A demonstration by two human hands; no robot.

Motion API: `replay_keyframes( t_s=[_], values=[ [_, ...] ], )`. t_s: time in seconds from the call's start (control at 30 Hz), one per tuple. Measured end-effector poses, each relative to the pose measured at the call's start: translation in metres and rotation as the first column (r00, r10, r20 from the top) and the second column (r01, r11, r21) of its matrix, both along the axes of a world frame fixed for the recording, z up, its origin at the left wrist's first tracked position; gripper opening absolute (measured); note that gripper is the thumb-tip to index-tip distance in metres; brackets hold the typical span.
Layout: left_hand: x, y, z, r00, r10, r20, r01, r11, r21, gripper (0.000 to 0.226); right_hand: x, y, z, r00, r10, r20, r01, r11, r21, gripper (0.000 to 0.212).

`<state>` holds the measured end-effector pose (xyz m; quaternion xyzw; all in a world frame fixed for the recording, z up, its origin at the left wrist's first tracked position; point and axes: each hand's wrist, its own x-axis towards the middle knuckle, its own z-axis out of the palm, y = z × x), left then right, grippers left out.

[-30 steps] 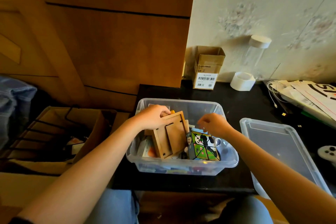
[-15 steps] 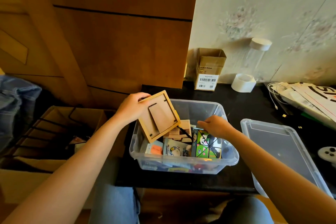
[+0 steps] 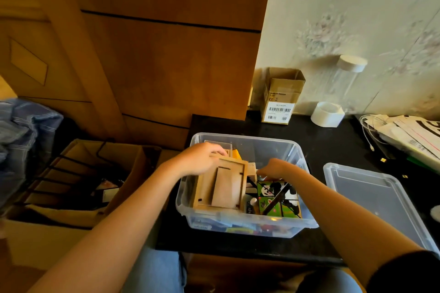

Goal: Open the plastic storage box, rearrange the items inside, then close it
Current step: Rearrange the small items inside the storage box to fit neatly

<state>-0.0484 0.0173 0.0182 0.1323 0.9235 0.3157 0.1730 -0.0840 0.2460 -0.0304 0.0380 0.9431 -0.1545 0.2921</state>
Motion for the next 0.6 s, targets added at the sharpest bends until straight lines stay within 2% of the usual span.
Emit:
replay_keyframes(
  t_s=[0.13,0.23,0.3,0.4,0.47,0.6],
  values=[
    [0.000,0.008,-0.011,1.000,-0.017,0.010,0.017,0.999,-0.032,0.033,-0.008,-0.011,0.001,0.995,0.019,0.103,-0.025,0.998,0.062,0.038],
    [0.000,0.009,-0.010,1.000,-0.007,0.008,0.007,0.999,-0.043,0.034,-0.011,-0.016,0.000,0.993,-0.028,0.117,0.024,0.999,0.037,0.033],
    [0.000,0.009,-0.008,1.000,-0.020,0.009,0.021,0.998,-0.054,0.033,-0.011,-0.018,0.000,0.988,-0.067,0.140,0.068,0.998,-0.004,0.026],
    [0.001,0.007,-0.007,0.999,-0.052,-0.007,0.051,0.996,-0.078,0.030,-0.011,-0.021,0.004,0.969,-0.157,0.192,0.188,0.970,-0.155,0.034],
    [0.001,0.002,-0.007,0.999,-0.048,-0.006,0.048,0.996,-0.080,0.028,-0.012,-0.022,0.005,0.973,-0.183,0.144,0.212,0.951,-0.227,0.035],
    [0.000,-0.008,-0.004,1.000,-0.009,0.020,0.010,0.997,-0.074,0.027,-0.004,-0.017,0.006,0.964,-0.254,-0.073,0.226,0.935,-0.273,0.037]
  ],
)
